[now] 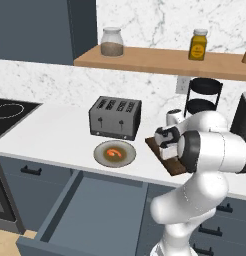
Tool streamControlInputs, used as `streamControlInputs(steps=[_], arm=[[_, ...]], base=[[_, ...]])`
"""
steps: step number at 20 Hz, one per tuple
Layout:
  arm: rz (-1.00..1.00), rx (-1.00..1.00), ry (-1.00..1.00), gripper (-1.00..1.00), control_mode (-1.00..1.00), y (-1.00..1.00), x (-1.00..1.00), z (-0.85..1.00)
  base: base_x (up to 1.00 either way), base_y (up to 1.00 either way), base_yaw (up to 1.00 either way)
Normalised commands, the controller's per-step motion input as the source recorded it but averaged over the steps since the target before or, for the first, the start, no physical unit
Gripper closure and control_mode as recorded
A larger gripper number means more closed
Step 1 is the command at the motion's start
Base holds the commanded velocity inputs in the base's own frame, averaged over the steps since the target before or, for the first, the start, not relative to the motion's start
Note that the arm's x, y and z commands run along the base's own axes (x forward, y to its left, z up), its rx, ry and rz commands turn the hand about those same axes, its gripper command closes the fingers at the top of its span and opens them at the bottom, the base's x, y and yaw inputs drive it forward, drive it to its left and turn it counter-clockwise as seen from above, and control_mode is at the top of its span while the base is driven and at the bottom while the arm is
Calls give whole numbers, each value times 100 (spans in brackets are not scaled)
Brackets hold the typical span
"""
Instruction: Pick up the knife from the drawer and place it on the cutting board. Then place the meat from the plate to the cutting board.
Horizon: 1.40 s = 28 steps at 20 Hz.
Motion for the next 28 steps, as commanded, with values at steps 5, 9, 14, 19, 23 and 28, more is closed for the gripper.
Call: streamControlInputs(steps=[5,9,14,19,23,28], arm=[[1,0,11,100,-100,0,21,-35],[1,0,9,100,-100,0,46,-27],[4,0,0,100,-100,-3,51,-5],[1,0,0,-100,-100,0,0,-33],[0,0,-1,-100,-100,0,-21,-3],[0,0,-17,-100,-100,0,-46,42]], base=[[0,0,0],[0,0,0],[0,0,0],[0,0,0],[0,0,0],[0,0,0]])
